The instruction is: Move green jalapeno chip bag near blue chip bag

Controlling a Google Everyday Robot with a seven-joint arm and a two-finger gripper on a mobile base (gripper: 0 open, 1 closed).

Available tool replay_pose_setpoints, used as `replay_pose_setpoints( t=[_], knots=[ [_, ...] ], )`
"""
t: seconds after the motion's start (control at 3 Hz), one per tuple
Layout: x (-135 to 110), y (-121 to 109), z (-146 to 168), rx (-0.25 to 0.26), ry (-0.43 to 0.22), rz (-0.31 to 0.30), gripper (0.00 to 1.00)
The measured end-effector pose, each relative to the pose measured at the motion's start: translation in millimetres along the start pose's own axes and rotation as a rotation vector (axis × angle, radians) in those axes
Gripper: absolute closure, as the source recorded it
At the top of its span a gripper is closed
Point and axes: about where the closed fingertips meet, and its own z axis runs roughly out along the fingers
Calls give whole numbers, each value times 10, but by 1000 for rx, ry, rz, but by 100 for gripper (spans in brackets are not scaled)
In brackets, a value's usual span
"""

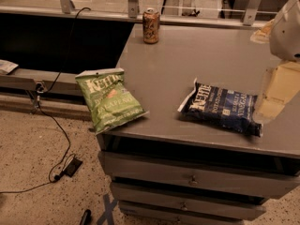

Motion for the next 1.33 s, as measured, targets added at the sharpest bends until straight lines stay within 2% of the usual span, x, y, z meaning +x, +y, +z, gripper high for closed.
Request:
replay_pose_setpoints(
  t=[0.33, 0.67, 1.0, 1.33],
  knots=[
    [0, 0, 0, 0, 0, 0, 0],
    [-265, -72, 98, -18, -6, -69, 0],
    [-786, -208, 272, -49, -34, -166, 0],
    [-1425, -265, 493, -86, -71, -279, 0]
  ],
)
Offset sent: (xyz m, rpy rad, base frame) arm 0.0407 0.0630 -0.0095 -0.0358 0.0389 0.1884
